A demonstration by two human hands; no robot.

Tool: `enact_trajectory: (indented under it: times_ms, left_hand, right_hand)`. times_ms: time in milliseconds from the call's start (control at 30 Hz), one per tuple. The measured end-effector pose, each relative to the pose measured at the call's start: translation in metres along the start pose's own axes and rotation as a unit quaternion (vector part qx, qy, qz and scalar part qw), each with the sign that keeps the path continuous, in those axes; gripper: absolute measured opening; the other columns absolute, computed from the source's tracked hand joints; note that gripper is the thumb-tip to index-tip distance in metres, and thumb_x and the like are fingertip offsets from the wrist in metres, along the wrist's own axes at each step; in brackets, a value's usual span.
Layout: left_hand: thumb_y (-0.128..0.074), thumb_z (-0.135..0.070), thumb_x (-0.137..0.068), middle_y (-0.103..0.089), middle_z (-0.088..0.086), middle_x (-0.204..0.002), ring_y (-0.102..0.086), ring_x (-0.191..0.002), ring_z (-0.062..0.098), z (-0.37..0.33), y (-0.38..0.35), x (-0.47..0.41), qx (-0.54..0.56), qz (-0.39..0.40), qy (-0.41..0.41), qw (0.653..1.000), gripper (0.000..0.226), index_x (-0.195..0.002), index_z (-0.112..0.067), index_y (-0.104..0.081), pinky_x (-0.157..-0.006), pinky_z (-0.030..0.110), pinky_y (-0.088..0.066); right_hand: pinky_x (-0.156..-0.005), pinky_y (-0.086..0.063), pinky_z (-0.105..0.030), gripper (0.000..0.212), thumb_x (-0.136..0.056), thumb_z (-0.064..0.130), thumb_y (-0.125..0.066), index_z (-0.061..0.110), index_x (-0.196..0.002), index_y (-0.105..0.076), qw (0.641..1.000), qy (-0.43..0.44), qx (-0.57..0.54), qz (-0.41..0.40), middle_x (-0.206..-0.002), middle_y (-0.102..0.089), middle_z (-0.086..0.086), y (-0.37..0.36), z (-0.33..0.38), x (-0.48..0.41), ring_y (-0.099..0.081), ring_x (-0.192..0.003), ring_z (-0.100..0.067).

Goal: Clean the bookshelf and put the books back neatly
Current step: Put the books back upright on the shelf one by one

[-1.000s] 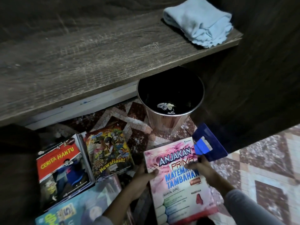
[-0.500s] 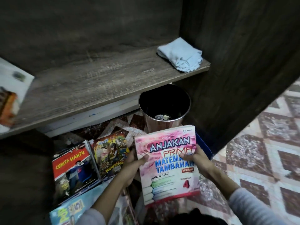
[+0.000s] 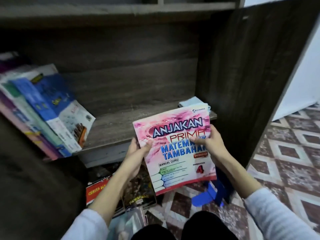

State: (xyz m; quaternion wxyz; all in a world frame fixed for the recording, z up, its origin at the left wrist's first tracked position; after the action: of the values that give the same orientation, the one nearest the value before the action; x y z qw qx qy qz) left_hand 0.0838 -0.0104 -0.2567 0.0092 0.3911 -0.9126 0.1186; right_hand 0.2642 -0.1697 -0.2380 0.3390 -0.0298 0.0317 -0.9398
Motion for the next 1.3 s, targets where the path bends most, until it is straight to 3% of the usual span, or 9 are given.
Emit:
enact_trajectory:
  times_ms: [133, 233, 367, 600, 733, 867, 1033, 1200, 1300]
  left_hand:
    - [-0.065, -0.018, -0.082, -0.064, 0.010, -0.106, -0.063, -0.091, 0.022, -0.057, -0.005, 0.016, 0.001, 0.029, -0.047, 0.998, 0.023, -0.103, -0.015, -0.057, -0.083, 0.035, -0.053]
    - [-0.083, -0.054, -0.048, -0.065, 0.010, -0.087, -0.058, -0.081, 0.021, -0.104, -0.002, 0.038, -0.035, 0.000, -0.095, 0.995, 0.051, -0.082, -0.018, -0.069, -0.070, 0.033, -0.049]
    - [-0.083, -0.065, -0.025, -0.074, 0.005, -0.088, -0.071, -0.084, 0.020, -0.152, 0.012, 0.062, -0.027, -0.100, -0.150, 0.983, 0.089, -0.093, -0.012, -0.060, -0.072, 0.032, -0.056]
    - [-0.081, -0.047, -0.050, -0.072, 0.002, -0.085, -0.069, -0.083, 0.017, -0.199, 0.039, 0.104, -0.004, -0.225, -0.230, 0.947, 0.052, -0.083, -0.015, -0.059, -0.089, 0.040, -0.053]
    - [-0.081, -0.047, -0.055, -0.068, 0.002, -0.090, -0.065, -0.089, 0.018, -0.198, 0.060, 0.112, 0.041, -0.299, -0.233, 0.925, 0.056, -0.089, -0.012, -0.053, -0.092, 0.037, -0.049]
    - [-0.080, -0.039, -0.069, -0.046, -0.011, -0.075, -0.049, -0.073, 0.008, -0.188, 0.064, 0.115, 0.100, -0.351, -0.203, 0.909, 0.048, -0.089, -0.015, -0.043, -0.083, 0.026, -0.036]
    - [-0.079, -0.040, -0.070, -0.054, -0.002, -0.076, -0.054, -0.068, 0.011, -0.177, 0.052, 0.108, 0.157, -0.369, -0.165, 0.901, 0.046, -0.078, -0.013, -0.044, -0.065, 0.027, -0.046]
    - [-0.081, -0.030, -0.072, -0.065, 0.002, -0.067, -0.066, -0.058, 0.016, -0.164, 0.045, 0.092, 0.191, -0.371, -0.141, 0.898, 0.038, -0.073, -0.018, -0.045, -0.066, 0.036, -0.058]
    - [-0.083, -0.031, -0.068, -0.072, 0.007, -0.080, -0.071, -0.072, 0.024, -0.168, 0.047, 0.067, 0.154, -0.333, -0.129, 0.921, 0.031, -0.081, -0.014, -0.061, -0.075, 0.045, -0.058]
  right_hand:
    - [-0.066, -0.057, -0.035, 0.041, -0.074, -0.009, -0.070, 0.012, -0.104, -0.052, 0.998, 0.052, -0.011, 0.033, -0.091, -0.071, -0.006, -0.023, 0.060, 0.011, -0.071, -0.079, -0.022]
    - [-0.069, -0.056, -0.036, 0.039, -0.074, -0.009, -0.070, 0.016, -0.097, -0.051, 0.996, 0.075, -0.014, 0.055, -0.088, -0.070, -0.004, -0.040, 0.094, 0.020, -0.070, -0.079, -0.020]
    - [-0.078, -0.056, -0.040, 0.041, -0.073, -0.007, -0.071, 0.015, -0.100, -0.048, 0.991, 0.101, -0.010, 0.085, -0.095, -0.067, -0.009, -0.063, 0.126, 0.025, -0.068, -0.087, -0.025]
    - [-0.089, -0.053, -0.042, 0.053, -0.077, 0.010, -0.075, 0.015, -0.121, -0.045, 0.983, 0.162, 0.046, 0.076, -0.113, -0.064, -0.005, -0.101, 0.156, 0.035, -0.065, -0.095, -0.015]
    - [-0.110, -0.028, -0.048, 0.088, -0.075, 0.031, -0.071, 0.019, -0.146, -0.020, 0.911, 0.329, 0.247, -0.037, -0.145, -0.032, -0.006, -0.124, 0.165, 0.078, -0.032, -0.134, -0.021]
    - [-0.111, -0.027, -0.045, 0.089, -0.064, 0.051, -0.049, 0.027, -0.142, -0.013, 0.880, 0.376, 0.287, 0.043, -0.147, -0.029, -0.009, -0.178, 0.113, 0.136, -0.022, -0.137, -0.021]
    - [-0.096, -0.039, -0.056, 0.106, -0.056, 0.048, -0.068, 0.013, -0.145, -0.022, 0.796, 0.388, 0.461, -0.052, -0.142, -0.040, -0.020, -0.200, 0.077, 0.146, -0.030, -0.132, -0.035]
    - [-0.071, -0.058, -0.043, 0.069, -0.077, 0.011, -0.041, 0.013, -0.143, -0.023, 0.779, 0.401, 0.477, -0.064, -0.126, -0.060, -0.018, -0.193, 0.086, 0.130, -0.065, -0.105, -0.033]
    - [-0.064, -0.058, -0.038, 0.086, -0.056, 0.000, -0.069, 0.007, -0.135, -0.038, 0.798, 0.394, 0.455, -0.042, -0.120, -0.062, -0.019, -0.192, 0.089, 0.121, -0.067, -0.098, -0.033]
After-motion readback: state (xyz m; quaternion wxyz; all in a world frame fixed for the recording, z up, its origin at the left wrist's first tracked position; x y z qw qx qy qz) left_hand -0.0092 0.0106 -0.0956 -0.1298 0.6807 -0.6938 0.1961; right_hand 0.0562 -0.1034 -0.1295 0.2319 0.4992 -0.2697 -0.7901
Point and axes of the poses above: each hand's wrist, its own x-axis away from the middle knuckle, its own y-axis out of the back of the hand, z = x × y, the point moved 10 cm from there along -x, towards the middle knuckle
